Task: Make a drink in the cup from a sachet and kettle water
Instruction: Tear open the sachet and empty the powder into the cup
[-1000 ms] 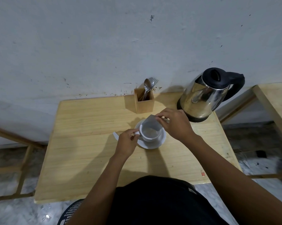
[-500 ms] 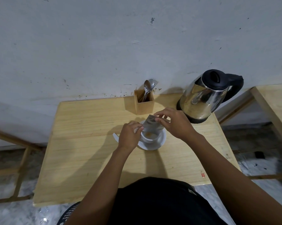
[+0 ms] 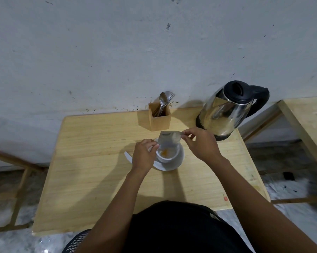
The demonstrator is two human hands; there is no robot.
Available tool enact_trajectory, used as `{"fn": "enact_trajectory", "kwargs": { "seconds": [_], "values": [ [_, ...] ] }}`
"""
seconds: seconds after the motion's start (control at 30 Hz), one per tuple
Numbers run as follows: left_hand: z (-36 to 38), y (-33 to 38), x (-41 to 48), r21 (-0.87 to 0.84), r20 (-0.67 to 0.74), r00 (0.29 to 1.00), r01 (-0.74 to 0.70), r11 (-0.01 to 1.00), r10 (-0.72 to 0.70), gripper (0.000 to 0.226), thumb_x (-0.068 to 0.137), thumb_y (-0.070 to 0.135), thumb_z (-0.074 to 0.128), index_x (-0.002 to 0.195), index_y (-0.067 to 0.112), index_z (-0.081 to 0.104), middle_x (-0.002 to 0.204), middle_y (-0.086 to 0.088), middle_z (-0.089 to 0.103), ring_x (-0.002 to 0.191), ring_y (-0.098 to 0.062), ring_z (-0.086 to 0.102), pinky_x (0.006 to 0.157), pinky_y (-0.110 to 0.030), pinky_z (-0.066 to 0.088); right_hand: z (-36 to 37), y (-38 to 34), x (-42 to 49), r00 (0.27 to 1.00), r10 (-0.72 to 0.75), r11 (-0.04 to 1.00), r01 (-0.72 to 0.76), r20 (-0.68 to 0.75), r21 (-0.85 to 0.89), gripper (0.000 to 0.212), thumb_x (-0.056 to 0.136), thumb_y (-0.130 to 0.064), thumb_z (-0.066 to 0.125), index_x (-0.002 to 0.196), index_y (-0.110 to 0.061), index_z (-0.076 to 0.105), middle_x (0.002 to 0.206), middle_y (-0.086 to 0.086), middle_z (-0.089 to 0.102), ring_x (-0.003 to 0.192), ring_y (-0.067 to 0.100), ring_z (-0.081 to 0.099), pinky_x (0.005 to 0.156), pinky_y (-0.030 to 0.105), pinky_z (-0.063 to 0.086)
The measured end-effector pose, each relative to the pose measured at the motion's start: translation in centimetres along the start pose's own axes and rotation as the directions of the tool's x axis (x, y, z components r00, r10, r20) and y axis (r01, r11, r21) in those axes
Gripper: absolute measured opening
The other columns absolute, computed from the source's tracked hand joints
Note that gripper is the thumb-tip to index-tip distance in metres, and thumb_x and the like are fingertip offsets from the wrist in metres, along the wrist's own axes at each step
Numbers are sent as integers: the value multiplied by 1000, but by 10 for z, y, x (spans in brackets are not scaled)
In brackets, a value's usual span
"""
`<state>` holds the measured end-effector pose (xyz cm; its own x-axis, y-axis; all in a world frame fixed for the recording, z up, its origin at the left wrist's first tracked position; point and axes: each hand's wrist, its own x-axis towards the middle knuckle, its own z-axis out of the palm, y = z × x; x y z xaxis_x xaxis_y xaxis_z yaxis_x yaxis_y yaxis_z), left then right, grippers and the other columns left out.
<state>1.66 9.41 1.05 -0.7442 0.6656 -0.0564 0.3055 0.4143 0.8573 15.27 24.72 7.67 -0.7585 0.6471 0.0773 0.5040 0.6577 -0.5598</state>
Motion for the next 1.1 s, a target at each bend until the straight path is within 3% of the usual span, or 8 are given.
{"fn": "enact_trajectory", "kwargs": {
  "seconds": [0.17, 0.5, 0.73, 0.9, 1.1],
  "values": [
    [2, -5, -1, 35, -27, 999, 22, 999, -21, 17, 87, 21, 65, 94, 9, 75, 101, -4, 68, 101, -27, 60, 86, -45, 52, 4, 0, -2, 999, -7, 998, 4, -49, -56, 10, 89, -31, 66, 95, -28, 74, 90, -15, 72, 65, 3, 51, 86, 33, 38],
    [4, -2, -2, 3, -15, 998, 66, 998, -66, 19, 85, 24, 68, 97, 11, 75, 109, -5, 64, 106, -23, 58, 90, -41, 50, 9, 4, -3, 995, -44, 995, 36, -90, -88, 8, 88, -30, 67, 93, -29, 73, 89, -14, 72, 64, 5, 49, 87, 36, 40],
    [0, 7, 0, -46, -22, 997, 67, 997, -68, 38, 82, 28, 72, 117, 14, 67, 119, -5, 60, 112, -19, 54, 98, -35, 46, 7, 6, -6, 994, -105, 993, 102, -44, -56, 6, 88, -29, 69, 92, -28, 74, 85, -17, 68, 65, 2, 50, 89, 36, 41],
    [3, 7, 1, -46, 10, 997, 75, 996, -74, 14, 84, 23, 69, 94, 14, 75, 109, 1, 62, 112, -25, 54, 96, -43, 48, 7, 3, -6, 994, -110, 994, 110, -10, -22, 5, 87, -30, 69, 89, -30, 73, 84, -17, 68, 65, 4, 53, 87, 38, 44],
    [3, 12, -1, 16, 5, 1000, 30, 999, -30, 15, 82, 26, 70, 89, 14, 77, 102, 10, 59, 110, -16, 49, 90, -31, 43, 7, -3, -3, 999, -21, 995, 16, 49, 97, 8, 85, -32, 71, 90, -27, 74, 91, -16, 69, 74, 7, 57, 79, 34, 50]
  ]
}}
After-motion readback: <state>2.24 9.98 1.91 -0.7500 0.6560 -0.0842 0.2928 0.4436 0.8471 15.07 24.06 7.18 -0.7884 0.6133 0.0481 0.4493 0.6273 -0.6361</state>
